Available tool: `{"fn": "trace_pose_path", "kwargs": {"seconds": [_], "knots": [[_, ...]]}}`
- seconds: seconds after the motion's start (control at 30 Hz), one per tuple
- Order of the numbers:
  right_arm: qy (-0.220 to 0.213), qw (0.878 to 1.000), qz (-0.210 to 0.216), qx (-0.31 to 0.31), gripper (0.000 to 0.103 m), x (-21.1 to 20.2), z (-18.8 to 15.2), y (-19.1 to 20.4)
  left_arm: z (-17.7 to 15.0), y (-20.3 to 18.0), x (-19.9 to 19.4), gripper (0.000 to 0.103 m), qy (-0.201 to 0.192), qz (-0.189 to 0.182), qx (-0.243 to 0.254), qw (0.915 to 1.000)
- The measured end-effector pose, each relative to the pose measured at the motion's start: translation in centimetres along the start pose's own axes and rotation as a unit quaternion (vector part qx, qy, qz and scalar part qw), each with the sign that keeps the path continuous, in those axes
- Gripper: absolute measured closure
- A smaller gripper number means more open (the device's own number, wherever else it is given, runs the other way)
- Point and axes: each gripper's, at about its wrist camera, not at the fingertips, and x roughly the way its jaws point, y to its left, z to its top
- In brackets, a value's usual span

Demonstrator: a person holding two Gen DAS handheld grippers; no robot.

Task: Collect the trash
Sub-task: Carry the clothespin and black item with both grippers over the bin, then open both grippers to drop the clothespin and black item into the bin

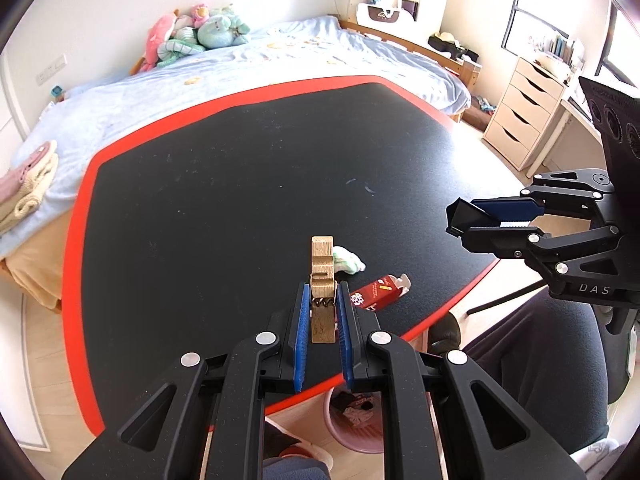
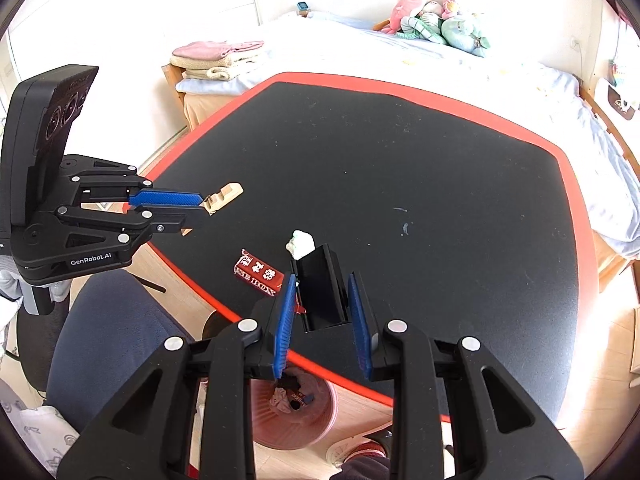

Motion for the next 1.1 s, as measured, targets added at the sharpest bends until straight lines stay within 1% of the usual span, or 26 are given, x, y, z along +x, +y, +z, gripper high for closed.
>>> {"fn": "trace_pose_path", "kwargs": {"seconds": [0.27,0.5,0.73,1.1], "knots": [[-0.004,1.0,0.01,0.007,0.076,-2.1,-3.1,2.5,-3.1,-2.3,-2.6,0.09,-0.009,-0.02,0.002,0.9998],[0.008,1.0,0.013,0.012,0.076,-2.8,-6.4,4.2,-6.0,-4.1,-3.0,0.09,0.004,-0.036,0.004,0.9993],[0.026,0.999,0.022,0.014,0.076,-2.4,-9.0,5.6,-8.7,-5.7,-2.9,0.09,0.019,-0.05,0.007,0.9985],[0.036,0.999,0.03,0.012,0.076,-2.3,-10.5,6.6,-10.5,-7.0,-2.8,0.09,0.03,-0.064,0.013,0.9974]]}}
